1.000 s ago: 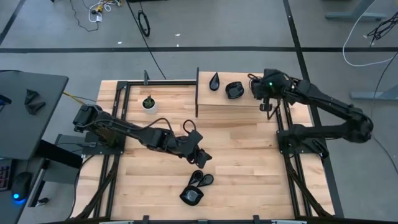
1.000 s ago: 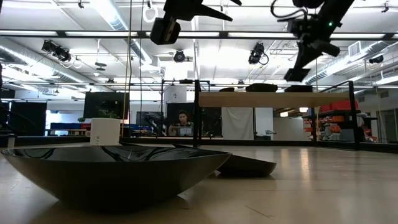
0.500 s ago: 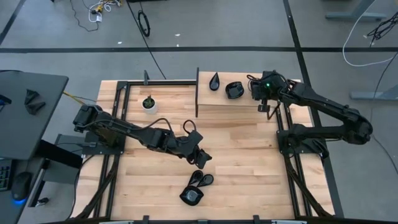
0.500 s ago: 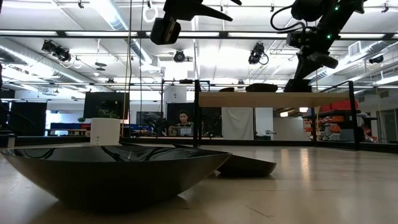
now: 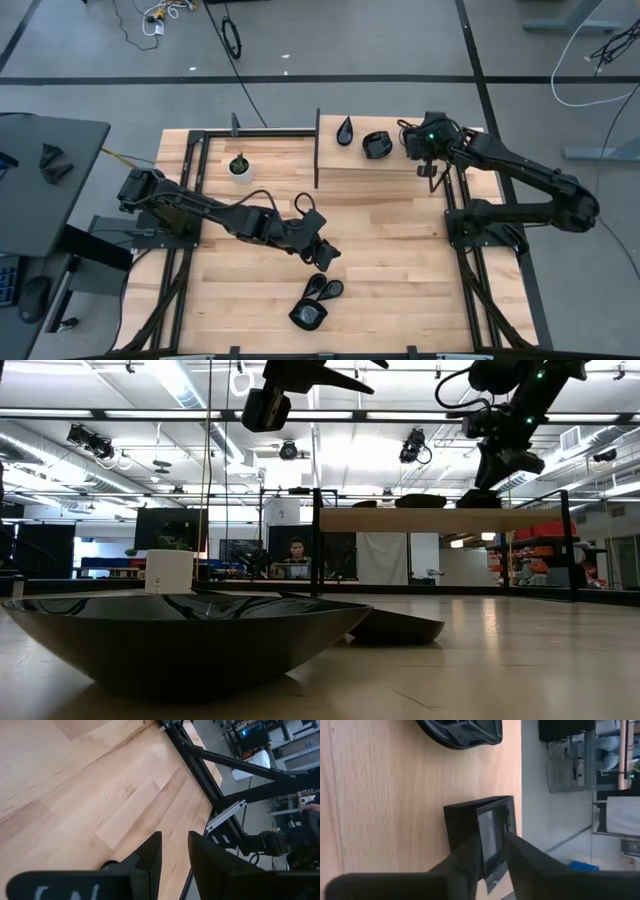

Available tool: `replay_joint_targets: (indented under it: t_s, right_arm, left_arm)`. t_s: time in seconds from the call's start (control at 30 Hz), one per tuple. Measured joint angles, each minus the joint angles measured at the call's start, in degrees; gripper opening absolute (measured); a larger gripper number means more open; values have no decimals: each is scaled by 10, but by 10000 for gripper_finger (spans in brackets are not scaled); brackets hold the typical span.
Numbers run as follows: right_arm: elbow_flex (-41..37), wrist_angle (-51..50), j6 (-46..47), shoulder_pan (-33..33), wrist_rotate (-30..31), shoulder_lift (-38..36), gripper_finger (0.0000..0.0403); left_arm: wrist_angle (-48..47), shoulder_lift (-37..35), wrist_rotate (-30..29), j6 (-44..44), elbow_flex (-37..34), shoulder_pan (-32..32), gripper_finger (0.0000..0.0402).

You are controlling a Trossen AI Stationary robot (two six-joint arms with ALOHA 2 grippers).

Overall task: Pick & Place Mini shaped plates
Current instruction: Stack the square plate on top of the square plate on the shelf

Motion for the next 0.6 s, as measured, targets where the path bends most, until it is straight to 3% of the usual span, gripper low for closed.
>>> replay_joint_targets:
  t_s: [0.17, 0.33, 0.6]
  right_arm:
    - [0, -4, 29, 2, -25, -3, 130]
    - [0, -4, 84, 13, -59, -30, 143]
    - [0, -19, 347, -49, -4, -37, 95]
  left_arm:
    - [0, 0, 0, 0, 0, 0, 99]
    - [0, 0, 0, 0, 0, 0, 99]
    - [0, 0, -6, 0, 0, 2, 99]
